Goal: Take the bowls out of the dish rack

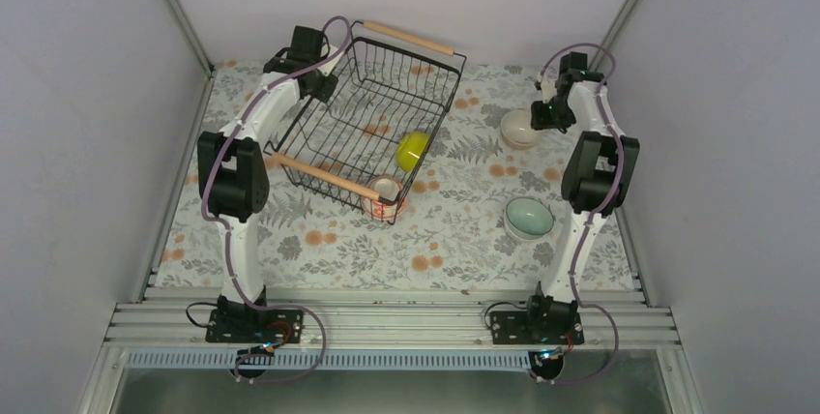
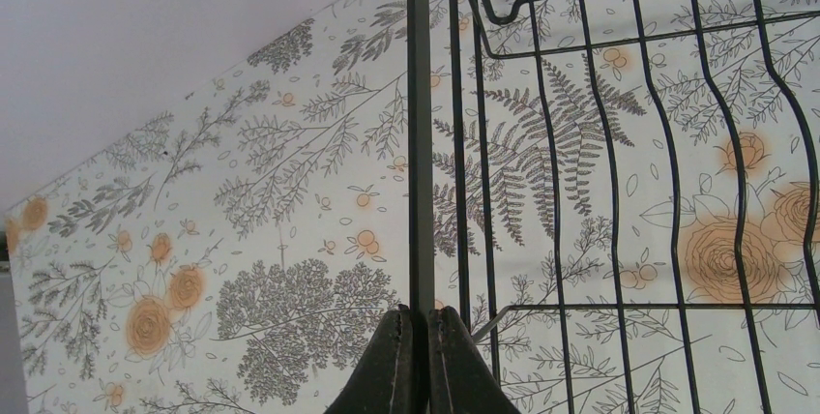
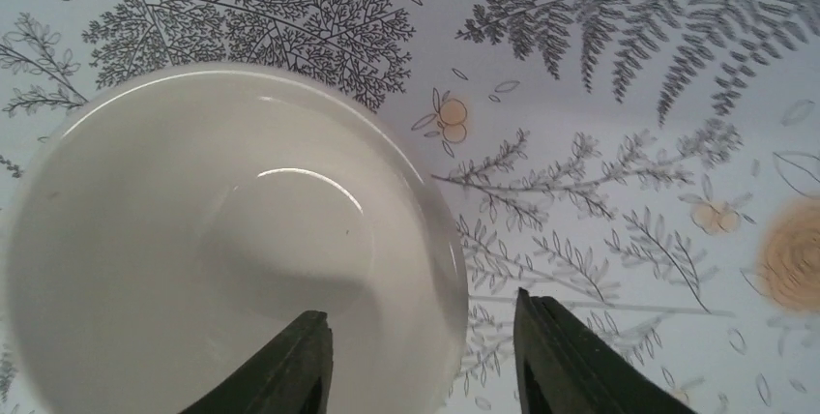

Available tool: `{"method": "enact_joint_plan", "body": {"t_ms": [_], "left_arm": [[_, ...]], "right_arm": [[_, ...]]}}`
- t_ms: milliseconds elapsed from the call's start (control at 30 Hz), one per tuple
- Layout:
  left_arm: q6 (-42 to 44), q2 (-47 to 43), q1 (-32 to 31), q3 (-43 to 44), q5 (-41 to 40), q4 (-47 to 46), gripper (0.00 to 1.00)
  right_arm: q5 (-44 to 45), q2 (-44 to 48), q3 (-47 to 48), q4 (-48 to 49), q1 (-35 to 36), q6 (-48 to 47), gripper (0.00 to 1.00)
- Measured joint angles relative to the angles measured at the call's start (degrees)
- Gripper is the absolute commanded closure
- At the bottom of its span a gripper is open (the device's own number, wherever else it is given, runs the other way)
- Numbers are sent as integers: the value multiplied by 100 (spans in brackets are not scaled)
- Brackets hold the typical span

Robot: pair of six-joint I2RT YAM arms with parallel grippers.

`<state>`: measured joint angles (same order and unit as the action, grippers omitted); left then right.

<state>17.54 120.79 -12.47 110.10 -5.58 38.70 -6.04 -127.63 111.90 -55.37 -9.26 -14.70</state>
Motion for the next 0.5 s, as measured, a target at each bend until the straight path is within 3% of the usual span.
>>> {"method": "enact_joint_plan", "body": {"t_ms": [233,500], "left_arm": [[0,0,0,0,2,0,98],[0,0,-15,4,-2,9,98]], "right_arm": [[435,1130,-584,142,420,44,45],[999,2706,-734,466,2083,17,42]]}}
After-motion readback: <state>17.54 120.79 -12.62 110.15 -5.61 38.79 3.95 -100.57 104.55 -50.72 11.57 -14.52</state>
